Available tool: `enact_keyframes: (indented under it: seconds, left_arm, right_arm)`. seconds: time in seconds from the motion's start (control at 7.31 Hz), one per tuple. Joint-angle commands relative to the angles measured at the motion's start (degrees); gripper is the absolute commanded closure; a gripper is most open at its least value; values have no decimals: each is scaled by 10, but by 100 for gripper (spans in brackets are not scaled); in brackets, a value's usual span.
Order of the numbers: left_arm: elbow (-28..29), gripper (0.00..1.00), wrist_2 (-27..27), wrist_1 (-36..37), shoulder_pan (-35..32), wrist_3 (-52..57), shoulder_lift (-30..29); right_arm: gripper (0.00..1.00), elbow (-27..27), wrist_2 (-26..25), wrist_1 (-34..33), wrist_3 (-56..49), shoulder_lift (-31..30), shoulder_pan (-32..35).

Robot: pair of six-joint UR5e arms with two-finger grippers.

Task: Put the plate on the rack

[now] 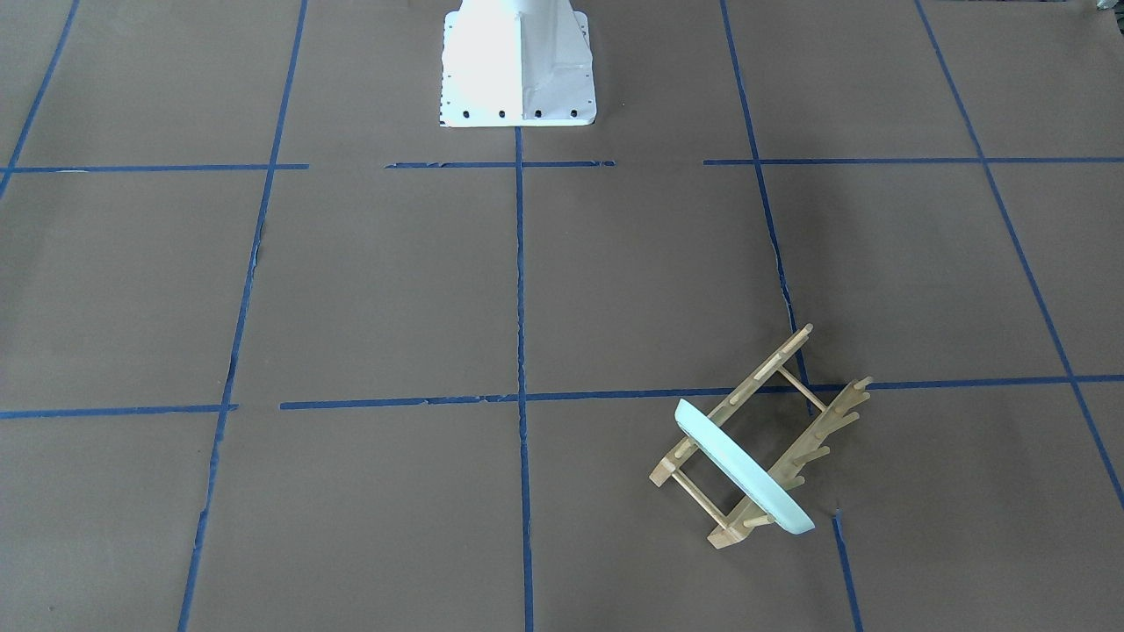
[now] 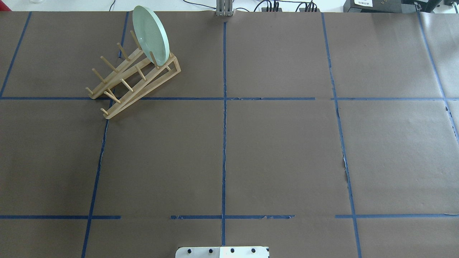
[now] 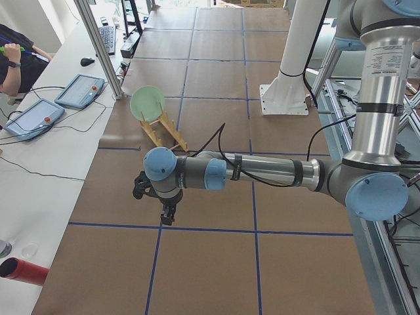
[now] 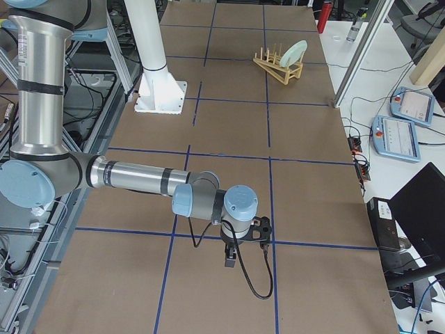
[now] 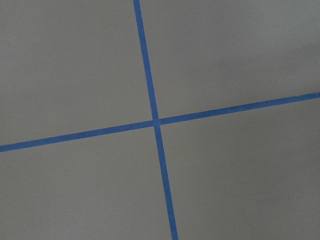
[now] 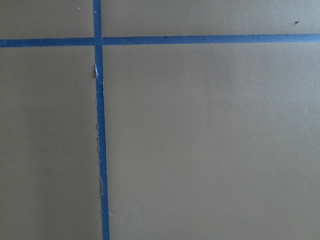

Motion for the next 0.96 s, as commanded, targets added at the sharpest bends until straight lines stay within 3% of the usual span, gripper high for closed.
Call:
enact_keyframes:
  seconds: [0.0, 0.82]
  left_arm:
    - [-3, 0, -2, -5, -15, 2, 15]
    - [-5, 0, -1, -44, -30, 3, 47]
  right_arm:
    - [0, 0, 0, 0, 0, 0, 0]
    - [0, 0, 0, 0, 0, 0, 1]
